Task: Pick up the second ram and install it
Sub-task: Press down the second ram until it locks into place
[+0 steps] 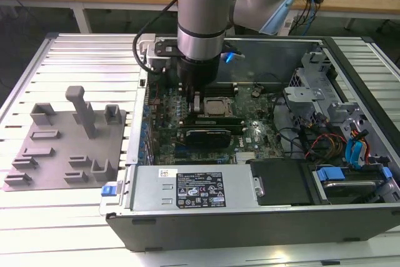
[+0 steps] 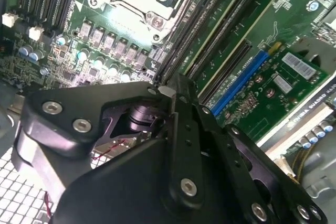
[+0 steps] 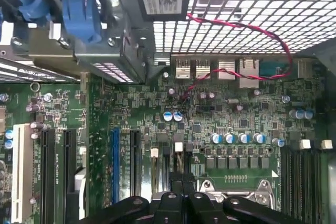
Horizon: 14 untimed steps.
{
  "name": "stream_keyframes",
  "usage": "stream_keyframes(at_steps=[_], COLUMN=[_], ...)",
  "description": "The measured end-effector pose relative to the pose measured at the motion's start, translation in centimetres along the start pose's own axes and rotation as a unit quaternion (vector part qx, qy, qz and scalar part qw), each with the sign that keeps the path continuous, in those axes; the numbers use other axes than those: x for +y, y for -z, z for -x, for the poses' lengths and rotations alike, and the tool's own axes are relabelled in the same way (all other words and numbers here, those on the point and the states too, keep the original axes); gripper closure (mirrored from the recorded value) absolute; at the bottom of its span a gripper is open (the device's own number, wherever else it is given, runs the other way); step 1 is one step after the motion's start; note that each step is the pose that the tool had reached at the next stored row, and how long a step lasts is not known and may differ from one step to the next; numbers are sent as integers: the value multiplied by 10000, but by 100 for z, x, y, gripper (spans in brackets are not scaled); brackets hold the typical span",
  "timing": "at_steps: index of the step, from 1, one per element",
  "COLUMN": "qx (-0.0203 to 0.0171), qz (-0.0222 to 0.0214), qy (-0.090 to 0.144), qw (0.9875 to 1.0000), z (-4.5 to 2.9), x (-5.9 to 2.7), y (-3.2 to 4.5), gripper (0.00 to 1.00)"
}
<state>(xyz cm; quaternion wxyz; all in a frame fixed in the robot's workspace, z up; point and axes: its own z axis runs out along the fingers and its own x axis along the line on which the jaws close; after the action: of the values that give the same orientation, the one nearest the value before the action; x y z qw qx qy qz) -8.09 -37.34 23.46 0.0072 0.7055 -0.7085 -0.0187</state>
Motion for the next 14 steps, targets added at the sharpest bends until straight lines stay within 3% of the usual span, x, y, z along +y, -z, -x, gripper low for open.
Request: stream_keyframes(at_steps=[5, 6, 8, 10, 13, 14], qx=[2, -2, -6, -35, -60, -62], qz=[1, -1, -1, 15, 89, 98], qy=[0, 0, 1, 0, 0, 0], qw=[10000, 10000, 10000, 10000, 9999, 9999], z=[-2, 0, 1, 1, 7, 10], x=[9, 9, -2, -107, -339, -380], y=[-62, -57, 33, 45, 52, 55], gripper=[92, 92, 92, 92, 92, 92])
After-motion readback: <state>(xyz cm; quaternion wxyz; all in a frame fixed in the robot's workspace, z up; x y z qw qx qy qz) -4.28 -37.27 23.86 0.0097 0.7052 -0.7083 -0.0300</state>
